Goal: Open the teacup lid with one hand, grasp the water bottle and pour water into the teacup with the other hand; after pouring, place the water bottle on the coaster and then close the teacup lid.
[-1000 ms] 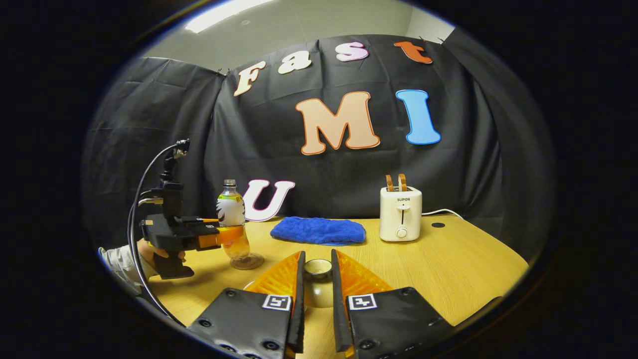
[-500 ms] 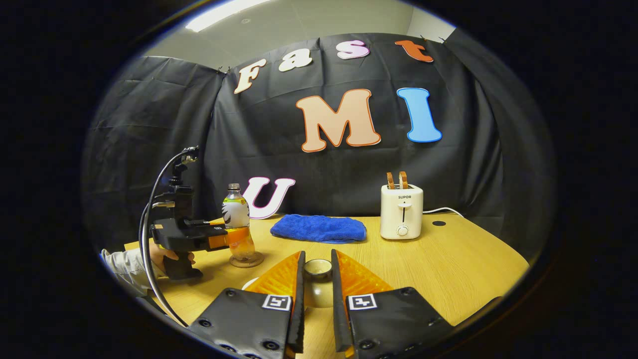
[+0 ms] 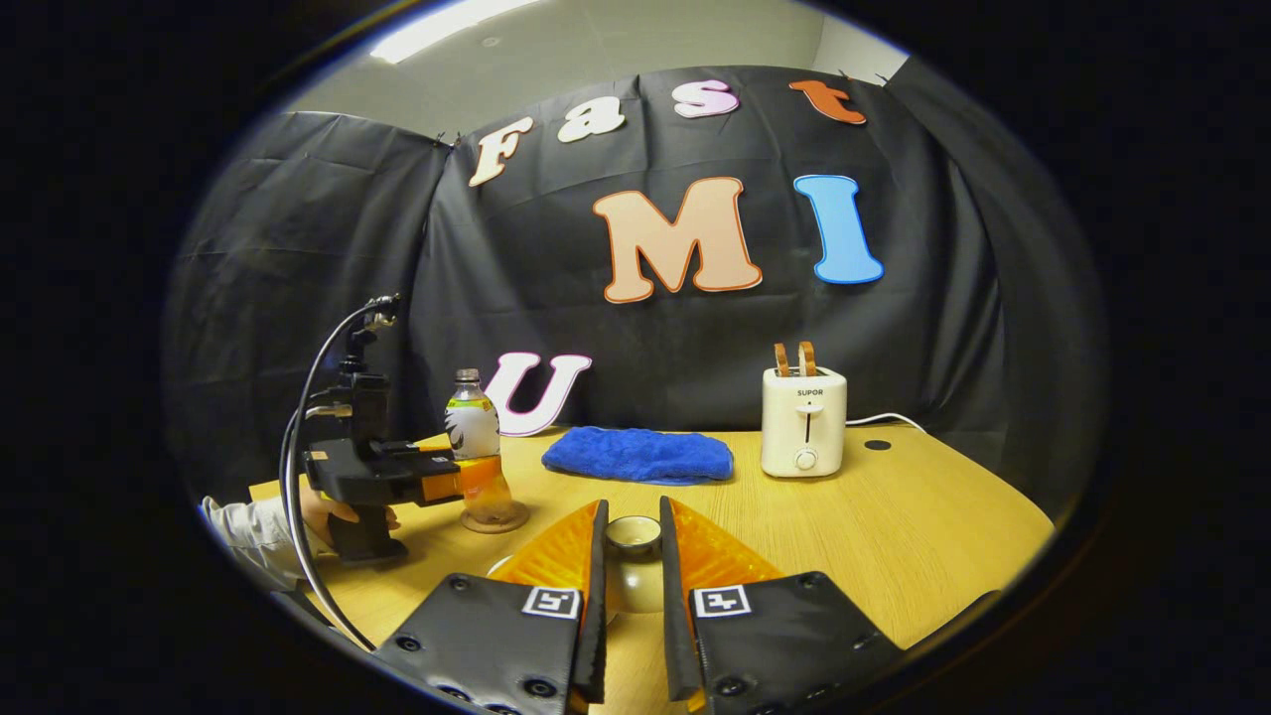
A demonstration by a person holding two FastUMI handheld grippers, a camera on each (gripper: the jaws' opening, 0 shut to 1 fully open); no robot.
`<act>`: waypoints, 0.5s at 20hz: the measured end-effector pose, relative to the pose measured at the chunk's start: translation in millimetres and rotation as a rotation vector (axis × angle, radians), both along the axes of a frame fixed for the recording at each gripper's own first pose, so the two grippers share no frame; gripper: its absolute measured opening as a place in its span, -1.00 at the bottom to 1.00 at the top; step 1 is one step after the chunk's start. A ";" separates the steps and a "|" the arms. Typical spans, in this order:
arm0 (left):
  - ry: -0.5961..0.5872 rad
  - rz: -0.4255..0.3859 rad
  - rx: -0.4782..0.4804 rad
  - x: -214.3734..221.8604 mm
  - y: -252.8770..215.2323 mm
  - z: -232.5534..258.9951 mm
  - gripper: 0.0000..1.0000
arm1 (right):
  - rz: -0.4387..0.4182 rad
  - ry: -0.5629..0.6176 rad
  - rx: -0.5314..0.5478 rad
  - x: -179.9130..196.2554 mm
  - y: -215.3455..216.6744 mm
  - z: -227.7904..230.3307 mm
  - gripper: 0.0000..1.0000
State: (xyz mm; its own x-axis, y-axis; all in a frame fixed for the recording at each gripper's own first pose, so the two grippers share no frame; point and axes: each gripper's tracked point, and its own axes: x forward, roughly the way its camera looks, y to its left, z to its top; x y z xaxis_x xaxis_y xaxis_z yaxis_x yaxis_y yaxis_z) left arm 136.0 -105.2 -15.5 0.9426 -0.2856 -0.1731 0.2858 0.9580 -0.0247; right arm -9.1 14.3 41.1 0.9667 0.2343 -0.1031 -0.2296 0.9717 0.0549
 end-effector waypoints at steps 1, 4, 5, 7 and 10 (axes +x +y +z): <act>0.005 0.000 0.001 -0.8 -1.6 -0.3 0.34 | 0.001 0.001 0.001 0.0 0.7 -0.7 -0.45; 0.005 -0.003 0.024 -3.9 -4.1 -3.1 0.43 | 0.003 0.003 0.003 -0.3 1.7 -1.2 -0.46; 0.002 -0.004 0.033 -5.6 -4.9 -4.0 0.51 | 0.004 0.001 0.004 -0.1 2.0 -0.2 -0.46; -0.003 -0.007 0.043 -7.8 -7.1 -3.7 0.65 | 0.007 0.001 0.005 -0.3 3.2 -0.1 -0.46; -0.012 0.008 0.056 -12.8 -4.3 -2.6 0.84 | 0.010 -0.002 0.012 -1.2 5.3 0.1 -0.45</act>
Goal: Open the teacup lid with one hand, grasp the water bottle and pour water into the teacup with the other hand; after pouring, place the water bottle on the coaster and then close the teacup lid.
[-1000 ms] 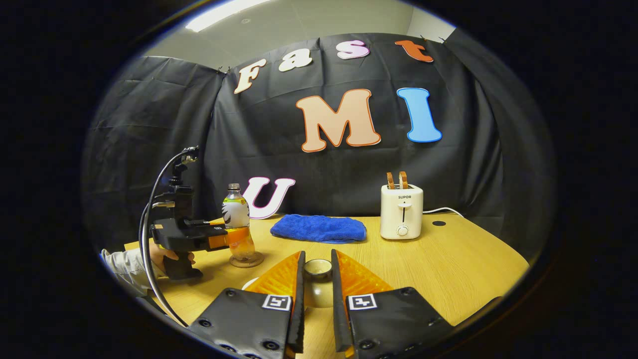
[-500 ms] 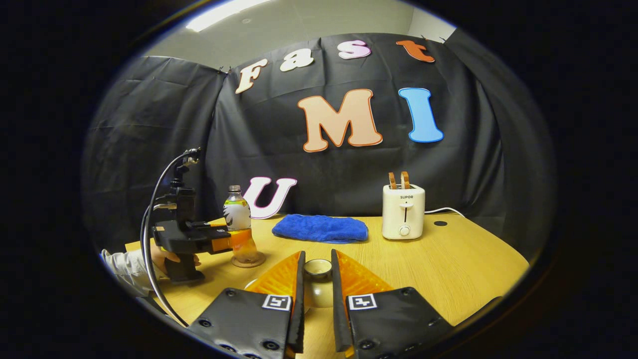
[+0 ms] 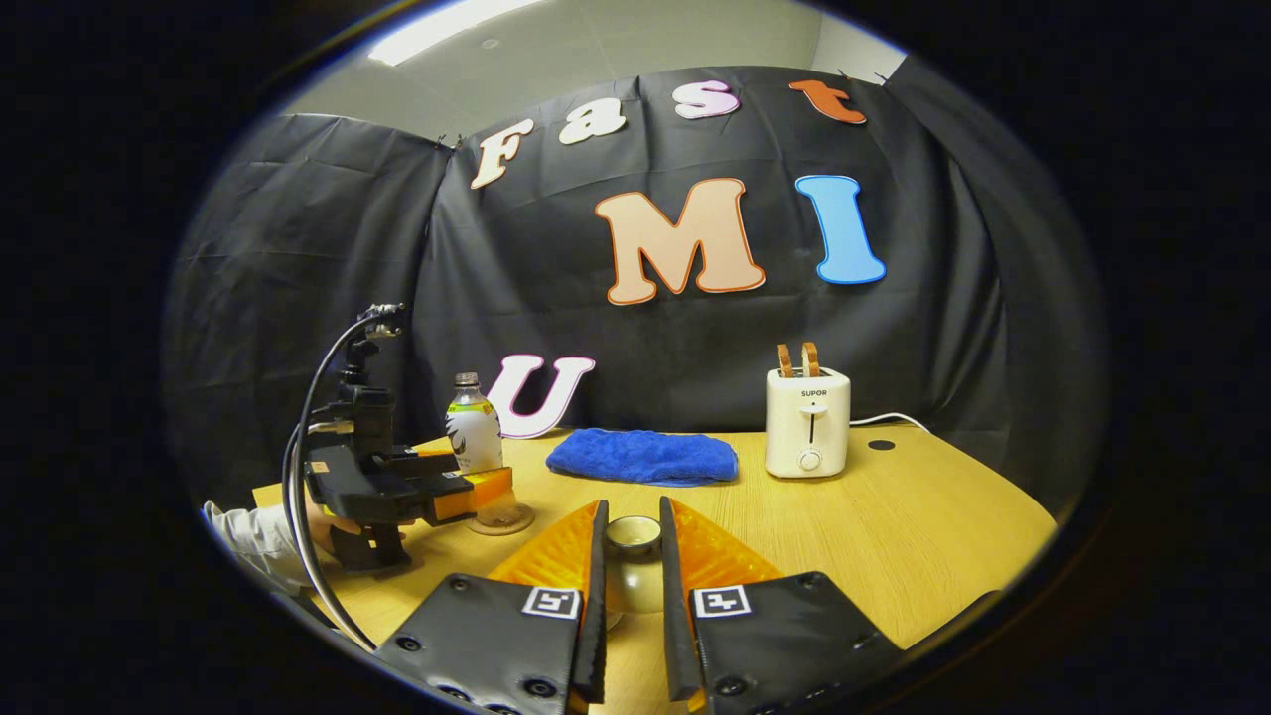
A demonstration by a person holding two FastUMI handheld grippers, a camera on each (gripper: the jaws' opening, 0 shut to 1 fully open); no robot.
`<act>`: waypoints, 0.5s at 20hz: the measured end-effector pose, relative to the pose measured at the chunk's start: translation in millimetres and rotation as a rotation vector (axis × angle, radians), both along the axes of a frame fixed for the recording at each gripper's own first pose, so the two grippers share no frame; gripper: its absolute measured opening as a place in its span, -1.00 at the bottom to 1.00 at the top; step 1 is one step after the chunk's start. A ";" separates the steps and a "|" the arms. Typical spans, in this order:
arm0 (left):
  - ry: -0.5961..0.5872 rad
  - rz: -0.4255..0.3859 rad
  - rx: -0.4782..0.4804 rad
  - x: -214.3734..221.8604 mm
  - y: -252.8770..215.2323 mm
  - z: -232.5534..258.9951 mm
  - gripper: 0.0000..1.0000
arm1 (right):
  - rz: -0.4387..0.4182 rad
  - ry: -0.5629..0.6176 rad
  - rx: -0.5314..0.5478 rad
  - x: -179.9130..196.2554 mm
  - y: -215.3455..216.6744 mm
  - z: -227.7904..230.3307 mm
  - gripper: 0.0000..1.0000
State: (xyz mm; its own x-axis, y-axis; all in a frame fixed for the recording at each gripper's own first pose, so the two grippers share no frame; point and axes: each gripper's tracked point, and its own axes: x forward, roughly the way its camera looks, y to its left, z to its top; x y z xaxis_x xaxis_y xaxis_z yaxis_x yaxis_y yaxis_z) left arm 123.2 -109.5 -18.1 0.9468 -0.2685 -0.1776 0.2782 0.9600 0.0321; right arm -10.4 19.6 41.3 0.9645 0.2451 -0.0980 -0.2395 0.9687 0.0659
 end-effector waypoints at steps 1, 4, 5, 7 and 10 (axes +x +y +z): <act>-0.001 0.007 0.000 -3.0 1.3 0.5 0.90 | 0.000 -0.004 0.007 1.1 -0.3 1.2 -0.43; -0.029 0.028 -0.006 -15.2 6.3 7.1 0.93 | 0.010 -0.002 0.032 1.3 6.8 -0.3 -0.48; -0.041 0.038 -0.004 -20.3 9.1 9.8 0.92 | 0.016 0.000 0.038 1.6 9.9 -1.8 -0.48; -0.059 0.046 0.003 -28.6 14.8 13.4 0.93 | 0.027 0.000 0.046 1.3 16.5 -3.3 -0.46; -0.084 0.059 0.016 -42.1 25.0 19.7 0.93 | 0.054 -0.001 0.048 -1.0 32.3 -6.4 -0.45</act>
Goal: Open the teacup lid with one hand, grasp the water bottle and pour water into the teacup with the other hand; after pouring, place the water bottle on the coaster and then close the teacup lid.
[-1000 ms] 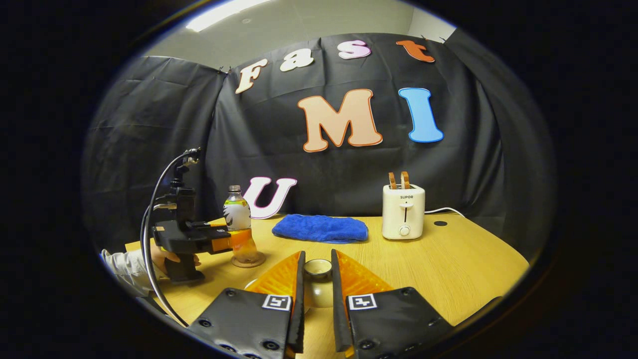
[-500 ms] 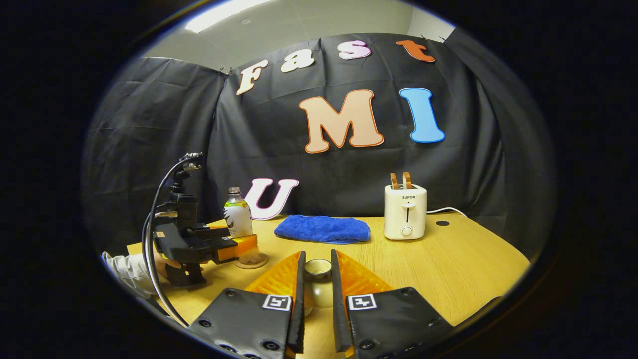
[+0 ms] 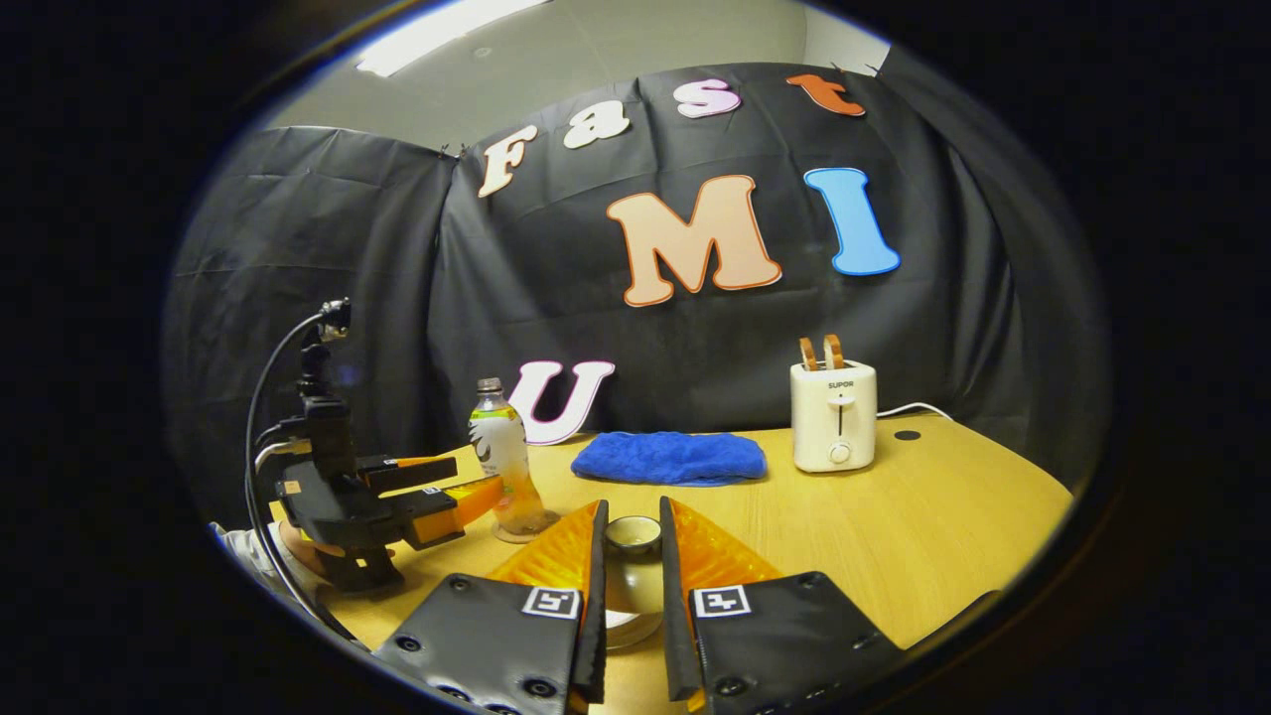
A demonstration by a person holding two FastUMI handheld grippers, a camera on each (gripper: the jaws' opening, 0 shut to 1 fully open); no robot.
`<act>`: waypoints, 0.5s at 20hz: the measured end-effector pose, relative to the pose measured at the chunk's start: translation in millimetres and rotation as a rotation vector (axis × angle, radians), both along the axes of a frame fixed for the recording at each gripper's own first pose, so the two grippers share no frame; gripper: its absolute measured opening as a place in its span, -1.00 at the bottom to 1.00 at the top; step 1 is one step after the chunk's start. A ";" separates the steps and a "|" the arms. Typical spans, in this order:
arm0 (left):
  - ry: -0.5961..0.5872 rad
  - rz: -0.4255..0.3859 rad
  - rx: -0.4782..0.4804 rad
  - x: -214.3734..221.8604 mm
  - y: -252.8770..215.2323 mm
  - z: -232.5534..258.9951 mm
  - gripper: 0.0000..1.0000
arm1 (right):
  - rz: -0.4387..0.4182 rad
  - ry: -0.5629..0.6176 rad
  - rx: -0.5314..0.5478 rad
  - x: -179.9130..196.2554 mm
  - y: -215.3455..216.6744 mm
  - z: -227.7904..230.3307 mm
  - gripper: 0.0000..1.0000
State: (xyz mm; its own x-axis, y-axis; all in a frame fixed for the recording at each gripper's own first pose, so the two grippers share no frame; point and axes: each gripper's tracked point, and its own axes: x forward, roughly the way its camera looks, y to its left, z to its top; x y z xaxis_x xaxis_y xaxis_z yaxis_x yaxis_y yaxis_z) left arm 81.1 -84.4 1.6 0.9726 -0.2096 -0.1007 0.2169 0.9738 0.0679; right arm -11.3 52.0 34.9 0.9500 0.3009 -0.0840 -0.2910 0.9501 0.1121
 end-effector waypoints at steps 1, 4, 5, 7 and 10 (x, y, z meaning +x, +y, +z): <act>-0.010 0.007 0.004 -4.8 4.4 2.9 0.93 | 0.010 0.000 0.001 -0.5 5.6 -1.2 -0.48; -0.026 0.028 0.015 -19.5 14.5 6.7 0.92 | 0.033 -0.008 0.002 -1.3 21.2 -3.7 -0.46; -0.038 0.035 0.016 -23.5 17.7 9.6 0.92 | 0.037 -0.013 0.000 -2.2 24.0 -5.0 -0.46; -0.062 0.046 0.016 -30.6 22.1 14.8 0.92 | 0.041 -0.013 -0.003 -0.8 29.6 -10.4 -0.46; -0.077 0.043 0.011 -39.3 24.3 17.0 0.92 | 0.038 0.008 0.006 2.7 34.2 -21.3 -0.46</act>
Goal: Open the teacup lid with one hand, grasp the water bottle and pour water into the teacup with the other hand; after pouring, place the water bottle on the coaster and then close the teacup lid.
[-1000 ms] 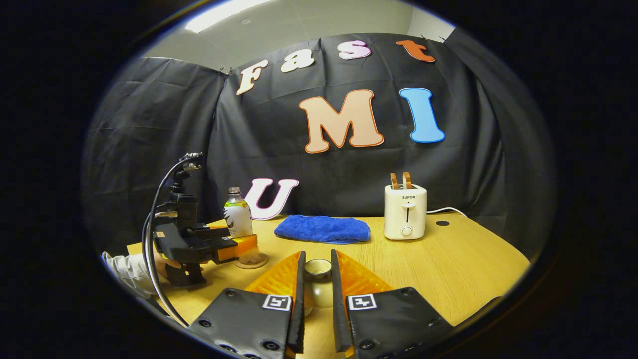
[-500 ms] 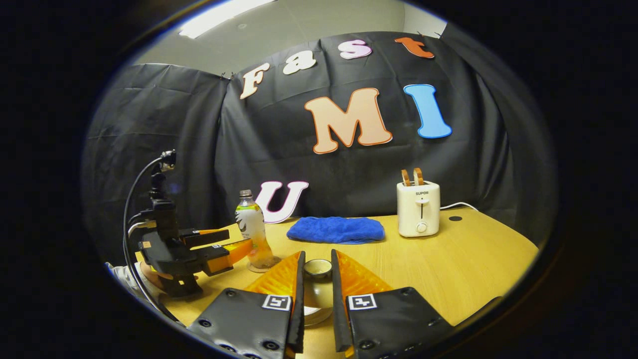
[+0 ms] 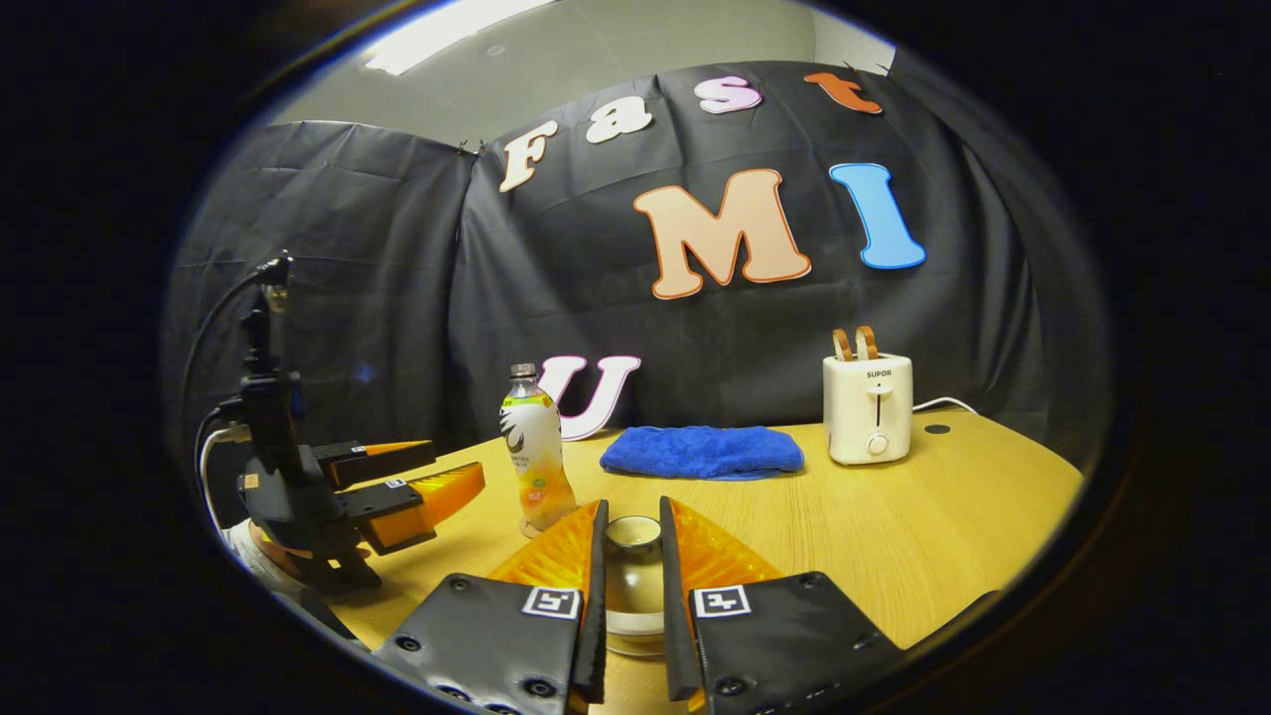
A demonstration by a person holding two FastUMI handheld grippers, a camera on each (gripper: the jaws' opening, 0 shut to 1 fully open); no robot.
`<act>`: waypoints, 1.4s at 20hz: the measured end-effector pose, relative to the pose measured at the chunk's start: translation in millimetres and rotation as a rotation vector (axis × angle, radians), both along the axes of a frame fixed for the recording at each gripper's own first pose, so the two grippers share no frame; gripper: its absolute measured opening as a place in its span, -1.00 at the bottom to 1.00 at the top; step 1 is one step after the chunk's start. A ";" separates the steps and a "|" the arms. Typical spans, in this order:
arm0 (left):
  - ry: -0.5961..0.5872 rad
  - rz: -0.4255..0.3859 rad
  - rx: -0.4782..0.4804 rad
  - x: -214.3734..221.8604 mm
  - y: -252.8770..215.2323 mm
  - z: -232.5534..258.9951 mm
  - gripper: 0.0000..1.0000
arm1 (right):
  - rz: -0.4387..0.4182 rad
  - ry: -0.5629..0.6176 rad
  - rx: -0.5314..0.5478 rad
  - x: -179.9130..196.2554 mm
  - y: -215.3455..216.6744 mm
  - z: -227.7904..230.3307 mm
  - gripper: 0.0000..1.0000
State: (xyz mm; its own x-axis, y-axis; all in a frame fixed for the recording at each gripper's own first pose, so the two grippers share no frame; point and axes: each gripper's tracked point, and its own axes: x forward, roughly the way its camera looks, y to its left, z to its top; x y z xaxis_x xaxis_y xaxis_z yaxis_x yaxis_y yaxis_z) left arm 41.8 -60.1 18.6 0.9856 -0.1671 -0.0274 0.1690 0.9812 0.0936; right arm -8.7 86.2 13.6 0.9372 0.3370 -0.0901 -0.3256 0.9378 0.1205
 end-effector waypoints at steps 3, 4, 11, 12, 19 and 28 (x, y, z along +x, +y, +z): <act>-0.015 0.010 0.002 -6.9 6.9 2.5 0.92 | -0.007 0.017 -0.002 2.8 2.4 -8.9 -0.47; -0.025 0.010 0.004 -9.3 8.0 4.3 0.92 | -0.009 0.022 -0.009 3.8 3.1 -11.6 -0.46; -0.032 -0.015 0.000 -17.5 6.3 2.7 0.92 | -0.026 0.051 -0.059 6.7 6.8 -28.1 -0.43; -0.031 -0.014 -0.006 -18.5 6.7 0.9 0.92 | -0.027 0.056 -0.063 7.6 7.0 -30.3 -0.43; -0.025 -0.010 -0.018 -19.5 9.5 -3.3 0.92 | -0.044 0.058 -0.092 9.9 7.5 -37.4 -0.46; -0.025 -0.012 -0.028 -20.7 8.3 -4.5 0.92 | -0.054 0.066 -0.095 8.7 6.3 -41.4 -0.31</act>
State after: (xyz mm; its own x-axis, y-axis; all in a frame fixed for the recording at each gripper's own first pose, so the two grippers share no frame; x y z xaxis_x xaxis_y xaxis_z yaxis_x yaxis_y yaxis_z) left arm 21.0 -51.8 14.1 0.9838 -0.1792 0.0027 0.1786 0.9814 0.0702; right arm 0.0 92.5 -27.7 0.9446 0.2737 -0.1810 -0.2691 0.9618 0.0499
